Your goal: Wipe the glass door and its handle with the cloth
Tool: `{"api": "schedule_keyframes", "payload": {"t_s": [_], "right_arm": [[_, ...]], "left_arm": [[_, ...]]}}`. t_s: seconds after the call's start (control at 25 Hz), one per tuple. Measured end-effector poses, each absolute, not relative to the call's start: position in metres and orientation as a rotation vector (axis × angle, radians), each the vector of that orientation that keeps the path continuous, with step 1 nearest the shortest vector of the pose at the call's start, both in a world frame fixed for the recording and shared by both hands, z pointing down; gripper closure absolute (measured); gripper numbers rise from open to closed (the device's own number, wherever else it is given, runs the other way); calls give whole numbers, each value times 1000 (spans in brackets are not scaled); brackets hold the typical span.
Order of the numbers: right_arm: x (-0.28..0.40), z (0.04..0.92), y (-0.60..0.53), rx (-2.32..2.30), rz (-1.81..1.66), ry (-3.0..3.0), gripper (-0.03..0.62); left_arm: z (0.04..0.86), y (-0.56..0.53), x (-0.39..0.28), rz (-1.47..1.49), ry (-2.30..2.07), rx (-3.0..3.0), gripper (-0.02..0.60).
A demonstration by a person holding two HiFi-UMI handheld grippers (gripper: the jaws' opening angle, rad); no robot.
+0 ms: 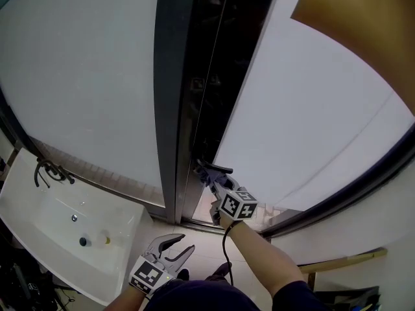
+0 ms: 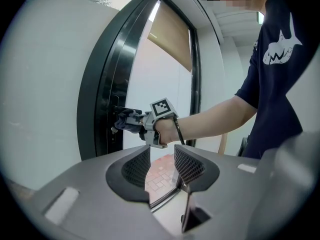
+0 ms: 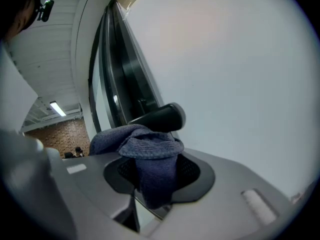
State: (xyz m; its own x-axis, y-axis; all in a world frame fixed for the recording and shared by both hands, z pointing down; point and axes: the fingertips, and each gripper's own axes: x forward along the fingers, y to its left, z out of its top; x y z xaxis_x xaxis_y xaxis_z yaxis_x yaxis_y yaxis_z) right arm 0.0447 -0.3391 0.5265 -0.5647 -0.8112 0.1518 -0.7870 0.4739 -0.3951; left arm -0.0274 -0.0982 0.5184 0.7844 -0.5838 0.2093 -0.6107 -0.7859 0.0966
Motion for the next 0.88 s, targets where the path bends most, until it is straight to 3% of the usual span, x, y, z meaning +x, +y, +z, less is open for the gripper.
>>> {"api": "schedule_keyframes", "payload": {"t_s": [0.32, 0.88], "right_arm": [[11, 535, -366, -1542, -605, 2759, 450], [11, 545, -367, -1666, -420, 3003, 453]], "left_arm": [[526, -102, -37, 270, -987, 2783, 436], [524, -111, -34, 254, -996, 2787, 436]]}}
